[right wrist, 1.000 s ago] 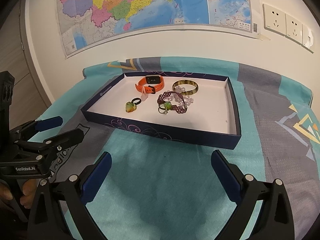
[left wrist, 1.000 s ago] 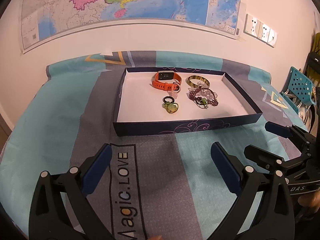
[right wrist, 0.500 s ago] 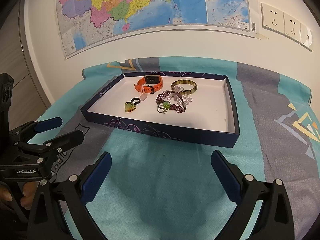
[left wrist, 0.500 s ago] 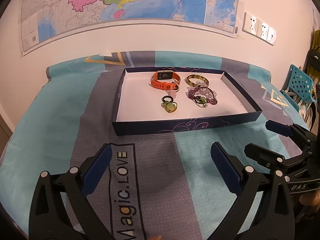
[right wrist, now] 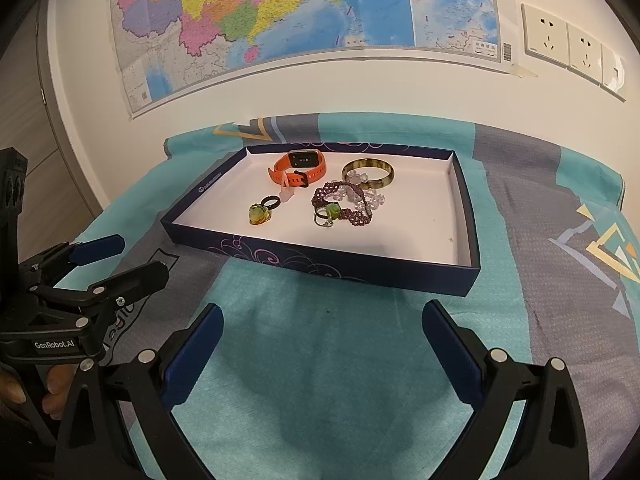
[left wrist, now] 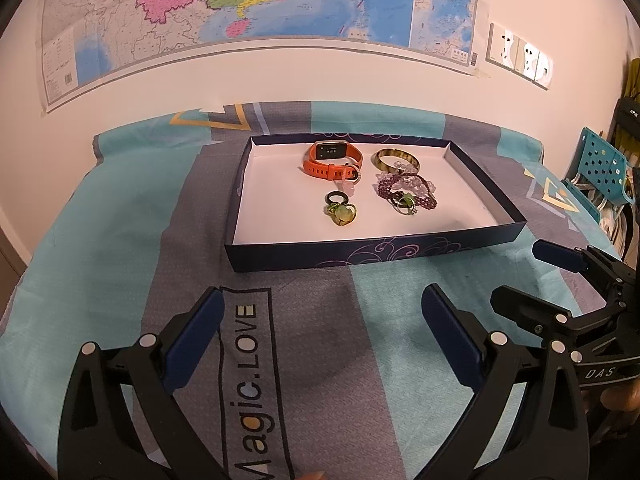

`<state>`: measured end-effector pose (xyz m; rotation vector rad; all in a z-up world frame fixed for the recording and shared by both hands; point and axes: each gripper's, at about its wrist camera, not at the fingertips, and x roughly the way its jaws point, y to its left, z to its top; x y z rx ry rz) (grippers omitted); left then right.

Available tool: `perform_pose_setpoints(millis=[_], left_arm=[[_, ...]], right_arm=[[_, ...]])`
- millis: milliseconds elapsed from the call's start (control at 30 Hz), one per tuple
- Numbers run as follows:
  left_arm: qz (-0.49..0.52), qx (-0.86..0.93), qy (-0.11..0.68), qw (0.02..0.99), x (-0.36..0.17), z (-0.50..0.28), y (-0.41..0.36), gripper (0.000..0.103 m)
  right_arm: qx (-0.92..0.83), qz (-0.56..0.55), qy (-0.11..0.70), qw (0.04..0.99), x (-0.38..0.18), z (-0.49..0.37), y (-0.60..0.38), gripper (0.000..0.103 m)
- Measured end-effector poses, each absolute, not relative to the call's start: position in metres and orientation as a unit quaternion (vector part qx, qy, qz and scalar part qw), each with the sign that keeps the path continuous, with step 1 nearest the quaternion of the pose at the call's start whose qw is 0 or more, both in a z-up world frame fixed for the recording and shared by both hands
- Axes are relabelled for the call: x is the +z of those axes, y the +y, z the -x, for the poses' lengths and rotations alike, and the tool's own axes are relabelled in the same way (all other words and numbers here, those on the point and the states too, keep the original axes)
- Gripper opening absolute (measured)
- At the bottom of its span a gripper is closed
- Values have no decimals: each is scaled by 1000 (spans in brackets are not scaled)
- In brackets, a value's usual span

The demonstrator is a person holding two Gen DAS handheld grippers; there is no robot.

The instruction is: Organize jewelry

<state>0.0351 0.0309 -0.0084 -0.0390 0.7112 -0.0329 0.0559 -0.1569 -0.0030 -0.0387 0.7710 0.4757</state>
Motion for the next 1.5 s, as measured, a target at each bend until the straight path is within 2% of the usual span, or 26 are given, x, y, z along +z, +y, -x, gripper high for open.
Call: perform_pose_setpoints(millis=[1500], left_arm=[[16,-14,352,936,-13,-35,30,97]], right_arm=[[229,15,377,897,-6,-58,-158,96]])
